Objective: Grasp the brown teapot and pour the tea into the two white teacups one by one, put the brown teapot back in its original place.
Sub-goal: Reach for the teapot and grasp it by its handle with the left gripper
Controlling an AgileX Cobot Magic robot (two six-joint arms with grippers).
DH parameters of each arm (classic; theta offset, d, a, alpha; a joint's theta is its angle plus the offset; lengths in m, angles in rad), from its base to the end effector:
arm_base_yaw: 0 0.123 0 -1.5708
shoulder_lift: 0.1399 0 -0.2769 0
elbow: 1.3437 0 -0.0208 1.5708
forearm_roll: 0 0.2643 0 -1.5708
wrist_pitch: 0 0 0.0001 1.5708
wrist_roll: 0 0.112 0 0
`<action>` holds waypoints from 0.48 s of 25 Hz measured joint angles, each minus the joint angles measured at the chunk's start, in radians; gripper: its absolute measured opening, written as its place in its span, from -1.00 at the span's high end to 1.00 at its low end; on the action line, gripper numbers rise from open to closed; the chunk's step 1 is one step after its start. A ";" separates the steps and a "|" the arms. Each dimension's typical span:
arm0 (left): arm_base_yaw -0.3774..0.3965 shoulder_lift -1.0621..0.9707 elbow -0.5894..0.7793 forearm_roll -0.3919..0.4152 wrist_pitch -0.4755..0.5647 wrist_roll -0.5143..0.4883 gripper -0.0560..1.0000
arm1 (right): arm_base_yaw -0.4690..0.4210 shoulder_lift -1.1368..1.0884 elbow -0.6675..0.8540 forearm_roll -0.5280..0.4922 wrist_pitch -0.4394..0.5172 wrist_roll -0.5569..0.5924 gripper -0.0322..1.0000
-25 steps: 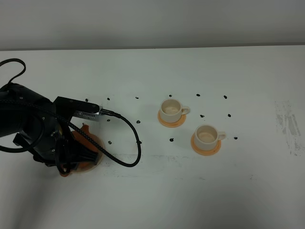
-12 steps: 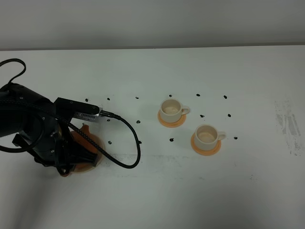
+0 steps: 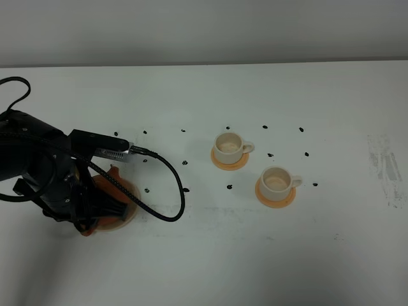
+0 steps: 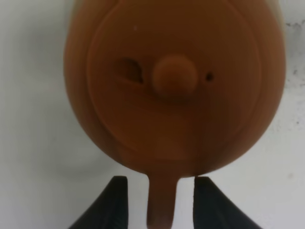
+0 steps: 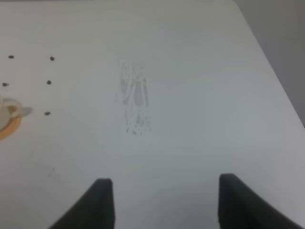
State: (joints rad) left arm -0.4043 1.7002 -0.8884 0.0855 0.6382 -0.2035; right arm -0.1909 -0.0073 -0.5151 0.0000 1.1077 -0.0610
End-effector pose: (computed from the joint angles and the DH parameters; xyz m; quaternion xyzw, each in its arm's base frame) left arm 0.2859 -0.1161 0.1209 0.1309 0.9855 -0.0035 0.1076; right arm 0.0281 -0.0054 0.2744 0.0558 0.8578 -0.0642 0.5070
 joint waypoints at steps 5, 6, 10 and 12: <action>0.000 0.007 0.000 0.000 0.001 0.005 0.30 | 0.000 0.000 0.000 0.000 0.000 0.000 0.03; 0.000 0.009 0.000 0.000 0.001 0.009 0.30 | 0.000 0.000 0.000 0.000 0.000 0.000 0.03; 0.000 0.012 0.000 0.000 0.001 0.032 0.32 | 0.000 0.000 0.000 0.000 0.000 0.000 0.03; 0.000 0.014 0.000 0.000 0.001 0.045 0.40 | 0.000 0.000 0.000 0.000 0.000 0.000 0.03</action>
State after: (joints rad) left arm -0.4042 1.7146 -0.8884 0.0855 0.6394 -0.1584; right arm -0.1909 -0.0073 -0.5151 0.0000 1.1077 -0.0610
